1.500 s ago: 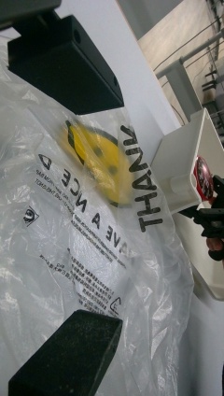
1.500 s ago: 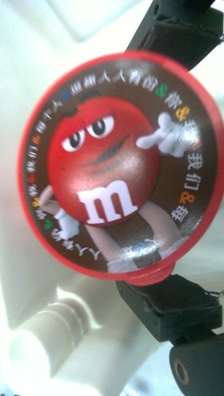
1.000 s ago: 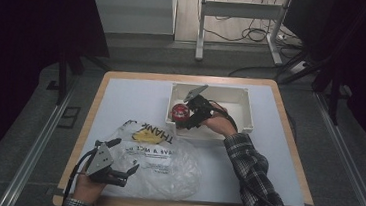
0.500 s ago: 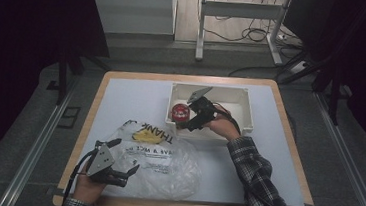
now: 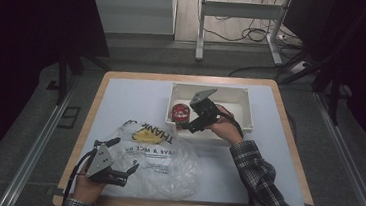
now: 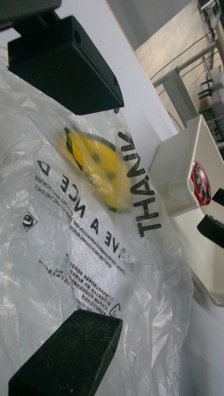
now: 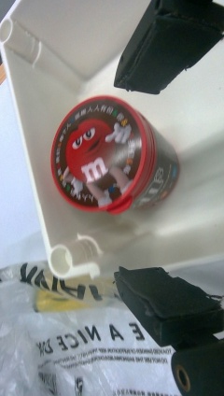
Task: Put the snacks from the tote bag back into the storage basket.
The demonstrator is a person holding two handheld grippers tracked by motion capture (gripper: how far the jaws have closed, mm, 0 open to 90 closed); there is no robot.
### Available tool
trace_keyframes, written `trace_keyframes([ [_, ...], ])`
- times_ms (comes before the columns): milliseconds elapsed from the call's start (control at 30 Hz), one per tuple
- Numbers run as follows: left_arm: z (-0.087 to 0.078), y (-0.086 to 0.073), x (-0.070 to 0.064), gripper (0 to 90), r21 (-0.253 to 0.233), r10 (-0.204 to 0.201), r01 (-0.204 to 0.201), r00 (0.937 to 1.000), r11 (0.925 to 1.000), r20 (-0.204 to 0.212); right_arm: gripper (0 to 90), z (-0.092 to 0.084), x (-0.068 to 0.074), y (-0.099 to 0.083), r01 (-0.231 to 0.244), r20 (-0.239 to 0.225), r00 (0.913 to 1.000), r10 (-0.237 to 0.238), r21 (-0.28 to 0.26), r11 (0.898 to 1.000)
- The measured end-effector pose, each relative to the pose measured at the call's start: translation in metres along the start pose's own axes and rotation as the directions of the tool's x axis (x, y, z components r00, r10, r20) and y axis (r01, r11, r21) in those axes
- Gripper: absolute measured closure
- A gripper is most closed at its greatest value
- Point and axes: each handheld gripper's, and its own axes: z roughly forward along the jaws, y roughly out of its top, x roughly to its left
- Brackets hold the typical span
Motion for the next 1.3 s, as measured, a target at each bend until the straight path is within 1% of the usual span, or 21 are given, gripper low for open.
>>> trace_keyframes([
  [167,-0.001,0.001,-0.002,0.2,-0.007,0.016,-0.016,0.9998,0.9998,-0.008,7.5,0.0,0.006,0.0,0.012,-0.006,0.9999,-0.013,-0.004,1.0],
  [300,-0.001,0.001,-0.001,0.3,-0.009,0.021,-0.021,0.9997,0.9997,-0.013,7.5,0.0,0.01,0.001,0.011,-0.011,0.9999,-0.011,-0.003,1.0],
  [333,-0.002,0.001,-0.001,0.3,-0.01,0.021,-0.021,0.9997,0.9997,-0.011,7.5,0.0,0.01,0.002,0.018,-0.012,0.9998,-0.018,-0.005,1.0],
  [467,-0.001,0.001,-0.002,0.2,-0.008,0.025,-0.025,0.9997,0.9997,-0.005,7.5,-0.001,0.012,0.001,0.014,-0.01,0.9999,-0.014,-0.005,1.0],
  [700,-0.001,0.001,-0.001,0.1,-0.017,0.012,-0.012,0.9998,0.9998,0.017,7.5,-0.002,0.015,-0.002,0.005,-0.021,0.9998,-0.005,0.002,1.0],
  [933,-0.002,0.001,0.0,0.1,-0.019,0.001,-0.001,0.9998,0.9998,0.018,7.5,-0.007,0.015,-0.006,-0.011,-0.026,0.9996,0.01,-0.007,1.0],
  [1133,-0.001,0.0,0.0,0.1,-0.017,0.0,0.001,0.9998,0.9999,0.019,7.6,-0.011,0.018,-0.008,-0.013,-0.044,0.9989,0.013,-0.001,1.0],
  [1300,-0.002,0.0,0.0,0.1,-0.017,-0.001,0.002,0.9998,0.9999,0.019,7.6,-0.014,0.021,-0.012,-0.017,-0.049,0.9987,0.017,0.006,1.0],
])
